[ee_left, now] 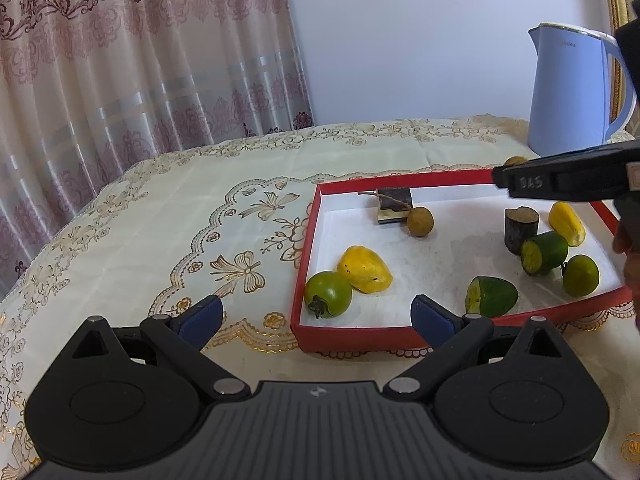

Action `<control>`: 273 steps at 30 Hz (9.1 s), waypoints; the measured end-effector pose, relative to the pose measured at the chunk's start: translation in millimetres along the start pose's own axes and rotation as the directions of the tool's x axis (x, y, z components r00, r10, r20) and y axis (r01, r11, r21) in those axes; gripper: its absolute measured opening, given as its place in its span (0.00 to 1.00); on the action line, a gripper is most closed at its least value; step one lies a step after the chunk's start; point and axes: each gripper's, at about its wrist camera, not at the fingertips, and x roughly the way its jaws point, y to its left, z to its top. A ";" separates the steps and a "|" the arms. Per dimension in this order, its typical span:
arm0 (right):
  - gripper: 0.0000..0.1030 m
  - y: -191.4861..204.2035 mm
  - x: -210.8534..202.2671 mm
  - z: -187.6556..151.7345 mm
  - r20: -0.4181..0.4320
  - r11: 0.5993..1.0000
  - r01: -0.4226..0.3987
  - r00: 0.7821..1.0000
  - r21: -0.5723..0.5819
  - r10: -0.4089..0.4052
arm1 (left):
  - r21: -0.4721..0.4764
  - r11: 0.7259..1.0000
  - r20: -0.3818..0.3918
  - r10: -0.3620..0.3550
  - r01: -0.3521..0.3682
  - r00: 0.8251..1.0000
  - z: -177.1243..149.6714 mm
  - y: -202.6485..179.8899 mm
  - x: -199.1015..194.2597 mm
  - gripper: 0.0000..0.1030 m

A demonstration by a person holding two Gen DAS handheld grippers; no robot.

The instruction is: Organize fruits

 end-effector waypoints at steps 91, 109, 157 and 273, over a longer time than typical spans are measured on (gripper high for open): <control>0.95 -15.2 -116.3 -49.4 0.136 0.990 0.106 0.984 0.095 -0.118 | -0.005 0.999 0.010 -0.054 0.054 0.999 -0.9 -12.8 -11.1 0.98; 1.00 -16.6 -135.6 -92.8 0.095 0.985 0.096 0.989 0.147 -0.110 | -0.033 0.990 0.027 -0.137 0.138 0.990 -0.2 -9.4 -5.8 0.98; 1.00 2.8 -96.3 -121.6 -0.175 0.987 0.139 0.977 0.080 -0.123 | -0.027 0.992 0.056 -0.125 0.127 0.991 1.9 -9.6 -6.9 0.98; 1.00 -2.4 -100.0 -128.1 -0.157 0.983 0.127 0.982 0.136 -0.106 | -0.018 0.995 -0.043 -0.103 0.102 0.994 -17.0 -20.3 0.8 0.98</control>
